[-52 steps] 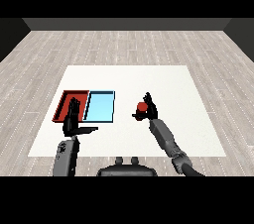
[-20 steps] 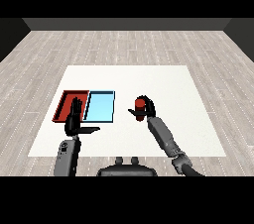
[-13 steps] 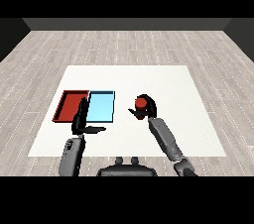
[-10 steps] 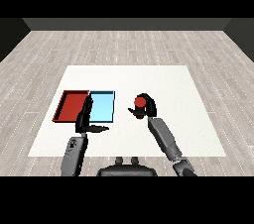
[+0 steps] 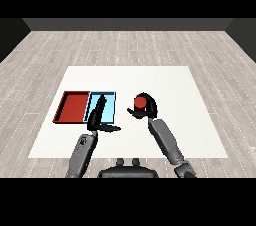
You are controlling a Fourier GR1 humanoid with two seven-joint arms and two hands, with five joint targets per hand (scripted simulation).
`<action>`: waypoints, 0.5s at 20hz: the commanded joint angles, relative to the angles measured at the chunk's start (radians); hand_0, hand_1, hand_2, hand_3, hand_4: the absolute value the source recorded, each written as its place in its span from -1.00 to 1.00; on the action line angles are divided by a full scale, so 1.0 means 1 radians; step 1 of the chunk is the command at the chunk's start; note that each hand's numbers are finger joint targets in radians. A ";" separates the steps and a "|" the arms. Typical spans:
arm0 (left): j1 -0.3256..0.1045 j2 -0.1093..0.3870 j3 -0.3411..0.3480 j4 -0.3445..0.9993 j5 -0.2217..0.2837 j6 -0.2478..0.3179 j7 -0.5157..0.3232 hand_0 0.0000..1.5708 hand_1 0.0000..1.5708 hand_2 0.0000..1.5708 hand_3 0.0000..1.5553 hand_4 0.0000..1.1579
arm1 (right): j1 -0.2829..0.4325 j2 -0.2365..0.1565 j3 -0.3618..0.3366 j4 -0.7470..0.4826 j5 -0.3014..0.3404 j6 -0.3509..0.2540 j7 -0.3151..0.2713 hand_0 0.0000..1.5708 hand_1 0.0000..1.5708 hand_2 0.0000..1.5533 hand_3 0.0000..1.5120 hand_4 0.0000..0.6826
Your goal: Pick the red can and put it in the red box
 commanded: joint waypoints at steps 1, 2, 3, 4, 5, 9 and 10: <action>-0.048 -0.003 -0.105 -0.024 0.005 0.082 0.060 -1.00 -1.00 -1.00 -1.00 -1.00 | 0.037 0.001 0.057 -0.042 -0.013 -0.014 -0.012 0.81 0.81 0.86 0.88 0.94; -0.032 -0.003 -0.092 0.054 0.018 0.061 -0.032 -1.00 -1.00 -1.00 -1.00 -1.00 | 0.079 -0.018 -0.005 -0.099 0.007 0.050 0.026 0.81 0.81 0.86 0.88 0.94; -0.050 -0.003 -0.109 0.064 0.038 0.044 -0.024 -1.00 -1.00 -1.00 -1.00 -1.00 | 0.012 0.001 -0.012 -0.043 0.007 0.011 0.003 0.81 0.81 0.86 0.88 0.94; -0.039 -0.003 -0.151 -0.004 0.047 0.099 0.047 -1.00 -1.00 -1.00 -1.00 -1.00 | 0.077 0.001 0.053 -0.165 0.040 -0.034 0.065 0.79 0.79 0.85 0.88 0.91; -0.015 -0.003 -0.194 0.062 0.048 0.118 -0.049 -1.00 -1.00 -1.00 -1.00 -1.00 | 0.027 -0.003 0.011 -0.131 0.029 0.019 0.091 0.80 0.80 0.84 0.87 0.89; -0.047 -0.003 -0.226 0.044 0.050 0.160 -0.026 -1.00 -1.00 -1.00 -1.00 -1.00 | 0.008 0.001 0.057 -0.115 0.017 -0.006 0.056 0.77 0.77 0.81 0.84 0.86; -0.100 -0.003 -0.217 0.066 0.057 0.158 0.035 -1.00 -1.00 -1.00 -1.00 -1.00 | -0.013 0.001 0.089 -0.159 0.004 -0.043 0.098 0.76 0.76 0.80 0.84 0.84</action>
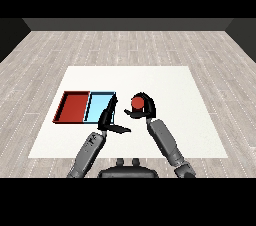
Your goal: Pick the red can and put it in the red box
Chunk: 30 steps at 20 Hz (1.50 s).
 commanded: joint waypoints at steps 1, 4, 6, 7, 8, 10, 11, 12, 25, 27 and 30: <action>-0.042 0.000 -0.066 0.002 -0.001 0.068 0.036 -1.00 -1.00 -1.00 -1.00 -1.00 | 0.040 0.001 0.054 -0.044 0.001 -0.010 0.004 0.75 0.75 0.81 0.85 0.83; -0.015 0.001 -0.006 -0.016 -0.003 -0.010 0.037 -1.00 -1.00 -1.00 -1.00 -1.00 | 0.012 0.001 0.152 -0.052 -0.036 -0.097 -0.016 0.77 0.77 0.81 0.85 0.79; -0.021 0.000 -0.029 0.058 -0.007 -0.003 -0.029 -1.00 -1.00 -1.00 -1.00 -1.00 | -0.069 0.001 0.134 0.026 -0.067 -0.104 -0.028 0.78 0.78 0.82 0.85 0.80; -0.084 0.000 -0.045 0.071 -0.002 0.055 0.015 -1.00 -1.00 -1.00 -1.00 -1.00 | -0.063 0.001 0.138 0.033 -0.086 -0.075 -0.061 0.78 0.78 0.83 0.86 0.81; -0.141 0.000 -0.077 0.124 0.038 0.091 0.021 -1.00 -1.00 -1.00 -1.00 -1.00 | 0.018 0.001 0.099 -0.115 -0.014 -0.065 0.058 0.79 0.79 0.84 0.86 0.81; -0.118 0.000 -0.028 0.110 0.022 0.051 0.026 -1.00 -1.00 -1.00 -1.00 -1.00 | -0.082 0.001 0.139 -0.023 -0.074 -0.108 0.037 0.80 0.80 0.84 0.86 0.81; -0.155 0.000 -0.002 0.124 0.039 0.045 0.043 -1.00 -1.00 -1.00 -1.00 -1.00 | 0.026 0.001 0.160 -0.089 -0.065 -0.081 -0.004 0.80 0.80 0.84 0.85 0.82; -0.156 0.000 -0.113 0.143 0.029 0.125 0.047 -1.00 -1.00 -1.00 -1.00 -1.00 | -0.121 0.001 0.090 0.007 -0.084 -0.058 0.009 0.81 0.81 0.84 0.85 0.84; -0.268 0.000 -0.128 0.270 0.078 0.156 0.000 -1.00 -1.00 -1.00 -1.00 -1.00 | -0.012 0.001 0.225 -0.102 -0.068 -0.083 0.000 0.84 0.84 0.85 0.83 0.74; -0.280 0.000 -0.127 0.179 0.089 0.160 0.102 -1.00 -1.00 -1.00 -1.00 -1.00 | -0.093 0.001 0.303 -0.044 -0.164 -0.206 -0.025 0.86 0.86 0.86 0.85 0.69; -0.247 0.000 -0.224 0.242 0.108 0.253 -0.005 -1.00 -1.00 -1.00 -1.00 -1.00 | -0.060 0.001 0.270 -0.038 -0.134 -0.152 -0.066 0.86 0.86 0.87 0.85 0.53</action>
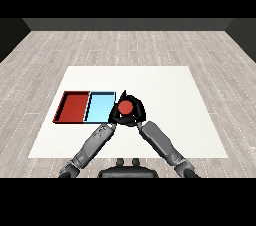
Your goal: Pick the red can and put it in the red box
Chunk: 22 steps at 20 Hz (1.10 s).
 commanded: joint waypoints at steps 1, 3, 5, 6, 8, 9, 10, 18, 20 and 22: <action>0.009 -0.020 -0.059 -0.008 -0.048 0.103 0.032 -1.00 -1.00 -1.00 -1.00 -0.59 | -0.070 0.010 0.022 0.032 -0.006 -0.039 0.007 0.87 0.87 0.88 0.86 0.50; 0.009 -0.020 -0.084 0.020 -0.042 0.135 0.001 -0.02 -0.02 0.00 -1.00 -0.05 | 0.025 0.010 0.019 0.003 -0.008 0.013 -0.045 0.92 0.92 0.89 0.86 0.50; -0.045 -0.020 -0.105 -0.009 -0.024 0.171 0.062 0.15 0.15 0.22 -0.12 0.31 | 0.032 0.003 -0.040 -0.032 0.013 0.067 -0.016 0.95 0.95 0.89 0.86 0.53; 0.020 -0.020 -0.081 -0.008 -0.046 0.131 0.024 0.65 0.65 0.68 0.61 0.48 | -0.001 0.010 0.000 -0.026 -0.027 0.011 -0.004 0.93 0.93 0.88 0.86 0.55; 0.025 -0.020 -0.087 0.006 -0.029 0.121 0.027 1.00 1.00 0.94 0.83 0.56 | 0.018 0.009 0.026 -0.049 -0.029 -0.012 -0.008 0.90 0.90 0.86 0.85 0.53; -0.033 -0.020 -0.068 0.041 0.000 0.144 0.047 1.00 1.00 0.98 0.86 0.64 | 0.003 0.009 -0.029 0.019 -0.017 0.054 -0.042 0.89 0.89 0.86 0.85 0.52; -0.038 -0.020 -0.066 0.020 0.004 0.122 0.071 1.00 1.00 0.96 0.87 0.68 | 0.022 0.010 0.023 -0.043 -0.010 0.012 0.000 0.87 0.87 0.85 0.84 0.56; -0.011 -0.019 -0.085 -0.074 -0.087 0.228 0.145 1.00 1.00 0.90 0.72 0.48 | -0.002 0.009 0.036 -0.069 -0.001 -0.028 0.022 0.93 0.93 0.87 0.84 0.58; -0.011 -0.019 -0.041 -0.026 -0.063 0.163 0.092 1.00 1.00 0.91 0.78 0.51 | 0.004 0.009 -0.007 0.017 -0.032 0.040 -0.071 0.94 0.94 0.88 0.85 0.58; -0.047 -0.019 -0.012 -0.001 -0.056 0.156 0.082 1.00 1.00 0.94 0.83 0.52 | 0.061 0.006 0.019 -0.066 0.033 0.021 -0.025 0.93 0.93 0.88 0.85 0.59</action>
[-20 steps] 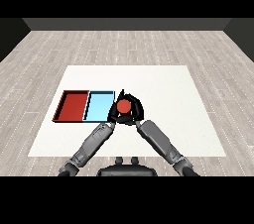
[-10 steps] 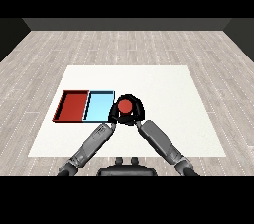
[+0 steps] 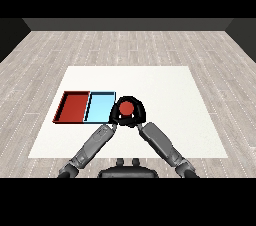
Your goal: Pick the red can and put it in the red box
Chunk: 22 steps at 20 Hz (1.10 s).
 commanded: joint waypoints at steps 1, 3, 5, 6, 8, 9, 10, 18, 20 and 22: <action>-0.015 -0.034 0.005 0.016 0.008 0.008 -0.012 1.00 1.00 0.94 0.83 0.51 | -0.038 0.016 0.020 -0.073 0.032 -0.048 0.088 0.93 0.93 0.88 0.85 0.60; 0.023 -0.034 -0.035 -0.069 -0.024 0.023 0.015 1.00 1.00 0.95 0.83 0.57 | -0.042 0.016 0.066 -0.055 0.006 -0.072 0.052 0.92 0.92 0.88 0.85 0.60; -0.003 -0.033 0.026 0.036 0.059 -0.035 -0.097 1.00 1.00 0.96 0.86 0.67 | 0.043 -0.008 0.007 -0.047 -0.035 0.078 -0.011 0.87 0.87 0.87 0.85 0.56; -0.064 -0.034 0.001 0.035 0.095 0.026 -0.047 1.00 1.00 0.97 0.89 0.77 | 0.010 0.016 0.009 -0.016 -0.068 0.065 -0.018 0.79 0.79 0.81 0.81 0.38; -0.013 -0.034 -0.011 0.010 0.059 0.015 -0.060 1.00 1.00 1.00 0.92 0.97 | -0.049 0.016 0.038 -0.060 -0.043 -0.002 0.059 -0.03 -0.03 -0.21 -1.00 -1.00; -0.014 -0.034 -0.012 0.012 0.061 0.016 -0.061 1.00 1.00 1.00 0.92 0.97 | 0.000 0.016 -0.006 -0.056 0.007 0.067 0.035 -1.00 -1.00 -1.00 -1.00 -1.00; -0.015 -0.034 -0.013 0.012 0.062 0.017 -0.062 1.00 1.00 1.00 0.92 0.97 | 0.002 0.016 -0.008 -0.059 0.009 0.069 0.038 -1.00 -1.00 -1.00 -1.00 -1.00; 0.018 -0.027 -0.009 -0.053 0.005 0.034 -0.008 1.00 1.00 1.00 0.91 0.98 | 0.095 -0.008 -0.024 -0.163 0.103 0.086 0.070 -1.00 -1.00 -1.00 -1.00 -1.00; 0.010 -0.035 -0.067 -0.042 0.021 0.080 -0.044 1.00 1.00 1.00 0.90 0.99 | 0.035 -0.012 -0.082 -0.168 0.112 0.102 0.124 -1.00 -1.00 -1.00 -1.00 -1.00; 0.070 -0.003 -0.029 -0.066 0.019 0.007 -0.028 1.00 1.00 1.00 0.91 0.99 | -0.017 0.016 -0.083 -0.119 0.150 0.034 0.159 -1.00 -1.00 -1.00 -1.00 -1.00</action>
